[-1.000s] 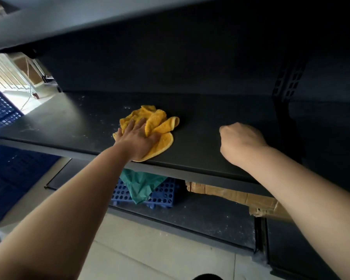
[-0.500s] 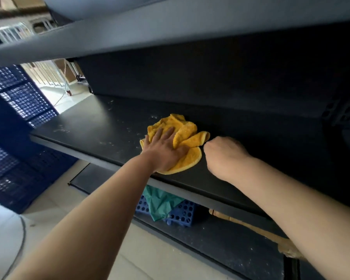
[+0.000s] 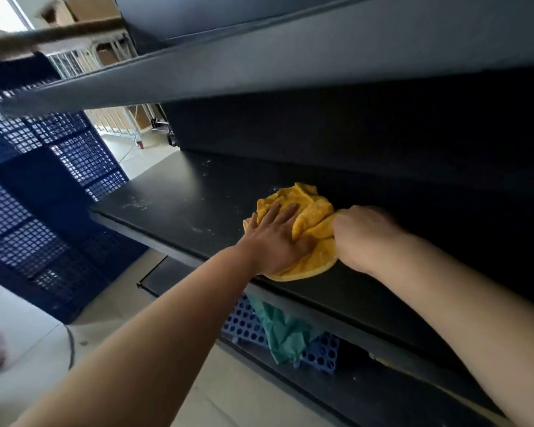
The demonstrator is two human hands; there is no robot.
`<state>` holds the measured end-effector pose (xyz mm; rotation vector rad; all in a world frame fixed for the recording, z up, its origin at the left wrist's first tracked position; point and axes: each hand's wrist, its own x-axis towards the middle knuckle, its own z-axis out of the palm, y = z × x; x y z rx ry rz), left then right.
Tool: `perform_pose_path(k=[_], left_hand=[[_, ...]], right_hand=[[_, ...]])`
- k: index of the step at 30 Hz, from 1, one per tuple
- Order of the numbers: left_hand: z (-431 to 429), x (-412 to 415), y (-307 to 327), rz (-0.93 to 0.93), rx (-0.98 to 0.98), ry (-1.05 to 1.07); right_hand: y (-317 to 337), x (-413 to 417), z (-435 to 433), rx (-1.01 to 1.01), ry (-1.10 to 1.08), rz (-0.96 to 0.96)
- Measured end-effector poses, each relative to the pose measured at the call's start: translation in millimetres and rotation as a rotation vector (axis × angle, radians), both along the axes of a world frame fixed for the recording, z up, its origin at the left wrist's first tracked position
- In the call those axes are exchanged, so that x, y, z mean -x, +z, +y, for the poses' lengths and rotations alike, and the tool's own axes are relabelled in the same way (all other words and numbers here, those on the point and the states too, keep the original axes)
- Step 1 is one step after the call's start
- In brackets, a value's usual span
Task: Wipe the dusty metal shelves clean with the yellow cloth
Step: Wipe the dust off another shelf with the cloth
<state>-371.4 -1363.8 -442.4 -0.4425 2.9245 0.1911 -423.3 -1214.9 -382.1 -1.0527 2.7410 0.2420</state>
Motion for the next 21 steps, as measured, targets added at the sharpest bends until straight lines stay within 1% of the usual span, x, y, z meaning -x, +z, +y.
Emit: perform_pose_path(k=[4, 8, 12, 15, 19, 21], left_hand=[[-54, -15, 0, 0.027, -0.008, -0.006], [-114, -38, -2, 0.041, -0.017, 0.000], [-173, -53, 2, 0.048, -0.022, 0.025], [-213, -60, 1, 0.046, -0.031, 0.014], [-263, -67, -1, 0.060, -0.031, -0.014], [-286, -71, -2, 0.077, -0.029, 0.000]], right_hand=[[-5, -21, -31, 0.102, -0.051, -0.023], [-12, -48, -66, 0.114, -0.112, -0.041], [-16, -73, -115, 0.163, -0.167, -0.017], [-16, -84, -158, 0.186, -0.173, -0.017], [-25, -94, -211, 0.279, -0.136, -0.056], [-30, -97, -230, 0.293, -0.132, -0.060]])
